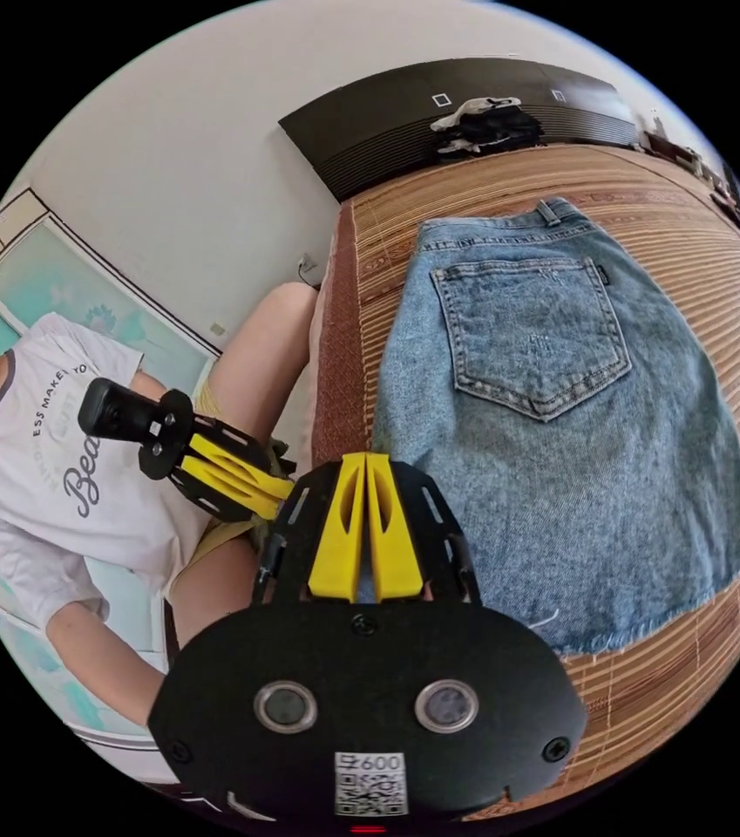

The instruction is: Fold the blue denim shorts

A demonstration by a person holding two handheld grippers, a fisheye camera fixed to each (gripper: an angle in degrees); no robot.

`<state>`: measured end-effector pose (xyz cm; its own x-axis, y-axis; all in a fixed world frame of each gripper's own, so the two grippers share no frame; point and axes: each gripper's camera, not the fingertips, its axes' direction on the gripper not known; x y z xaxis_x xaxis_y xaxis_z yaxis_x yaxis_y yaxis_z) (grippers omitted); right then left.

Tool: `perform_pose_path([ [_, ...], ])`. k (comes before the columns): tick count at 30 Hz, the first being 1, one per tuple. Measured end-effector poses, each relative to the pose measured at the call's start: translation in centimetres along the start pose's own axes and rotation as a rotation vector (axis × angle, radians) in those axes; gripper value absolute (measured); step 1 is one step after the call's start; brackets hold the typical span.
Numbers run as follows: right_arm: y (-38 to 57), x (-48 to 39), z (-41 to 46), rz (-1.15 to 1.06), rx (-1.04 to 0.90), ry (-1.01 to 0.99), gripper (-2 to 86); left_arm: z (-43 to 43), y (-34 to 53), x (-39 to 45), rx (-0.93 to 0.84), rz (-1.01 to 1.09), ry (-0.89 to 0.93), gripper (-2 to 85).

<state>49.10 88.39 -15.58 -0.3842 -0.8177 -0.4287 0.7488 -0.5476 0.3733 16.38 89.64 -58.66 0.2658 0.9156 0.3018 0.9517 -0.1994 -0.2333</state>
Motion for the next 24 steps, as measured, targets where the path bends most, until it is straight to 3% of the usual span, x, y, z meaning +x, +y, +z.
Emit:
perform_pose_path([
  [8,9.2,-20.0,-2.3,-0.098,0.249,0.674,-0.7,-0.8,-3.0,-1.3,-0.01,-0.153,0.176,2.4],
  [14,10.8,-29.2,8.1,-0.206,-0.027,1.055,-0.3,-1.8,-5.5,-0.3,-0.004,-0.208,0.218,2.4],
  [18,11.0,-29.0,13.0,-0.207,-0.114,1.088,0.9,-2.6,-6.7,1.1,-0.003,-0.203,0.207,2.3],
  [24,12.2,-29.3,15.5,-0.174,-0.061,1.127,0.3,-3.7,-8.3,3.1,-0.004,-0.175,0.183,2.4],
])
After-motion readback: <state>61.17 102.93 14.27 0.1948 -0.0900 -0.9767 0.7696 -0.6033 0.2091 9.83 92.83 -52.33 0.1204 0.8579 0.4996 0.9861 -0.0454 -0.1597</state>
